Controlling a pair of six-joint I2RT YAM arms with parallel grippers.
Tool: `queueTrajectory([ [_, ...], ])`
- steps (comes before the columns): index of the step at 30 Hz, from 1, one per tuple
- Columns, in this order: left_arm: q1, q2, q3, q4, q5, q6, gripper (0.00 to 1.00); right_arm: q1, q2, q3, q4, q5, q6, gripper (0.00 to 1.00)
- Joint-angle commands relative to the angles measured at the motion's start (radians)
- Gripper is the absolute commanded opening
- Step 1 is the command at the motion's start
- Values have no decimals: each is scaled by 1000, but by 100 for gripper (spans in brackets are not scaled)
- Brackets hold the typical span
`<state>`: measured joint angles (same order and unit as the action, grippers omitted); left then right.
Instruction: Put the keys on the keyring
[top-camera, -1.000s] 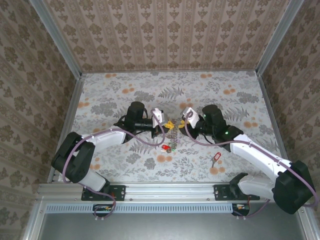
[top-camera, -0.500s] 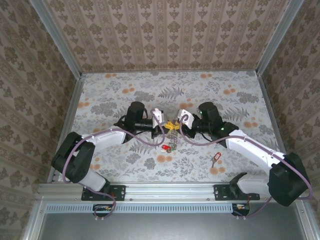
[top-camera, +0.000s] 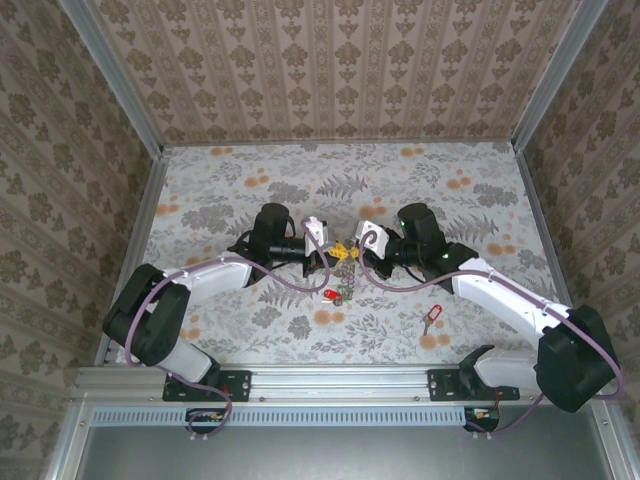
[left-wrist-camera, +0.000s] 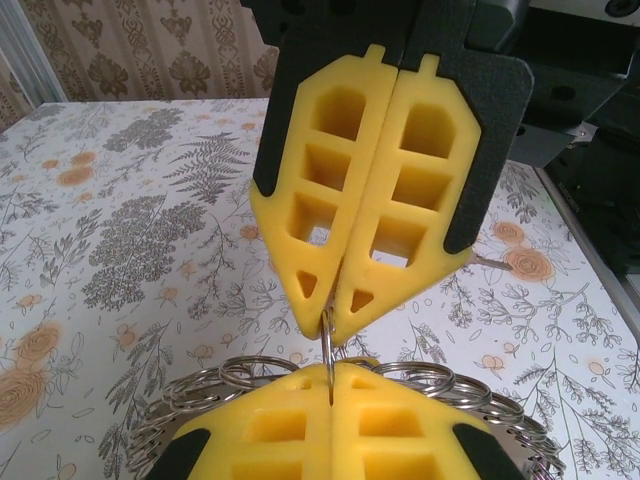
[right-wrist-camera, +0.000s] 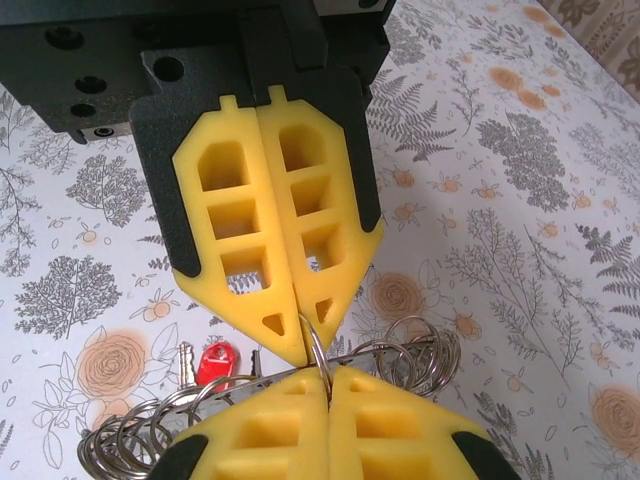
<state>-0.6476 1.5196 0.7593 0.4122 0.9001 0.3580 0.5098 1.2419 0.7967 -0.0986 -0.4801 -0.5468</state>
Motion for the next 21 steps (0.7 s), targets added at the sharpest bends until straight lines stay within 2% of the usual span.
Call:
queueTrajectory([
  [1,-6,1,13,19,41,-13,0,-10,-1,47,-40,-13,-17,1],
  [3,-6,0,23,-5,33,-2,2,-8,-1,63,-62,-20,-18,0],
  [6,-7,-4,51,-84,20,35,12,-3,1,101,-128,-13,-27,0],
  [10,-14,-19,83,-197,-18,103,18,9,7,147,-224,24,-60,0],
  [15,-33,-26,136,-326,-65,178,19,21,17,185,-290,43,-69,0],
  [21,-34,-72,95,-240,-124,130,22,24,16,188,-292,47,-72,0],
])
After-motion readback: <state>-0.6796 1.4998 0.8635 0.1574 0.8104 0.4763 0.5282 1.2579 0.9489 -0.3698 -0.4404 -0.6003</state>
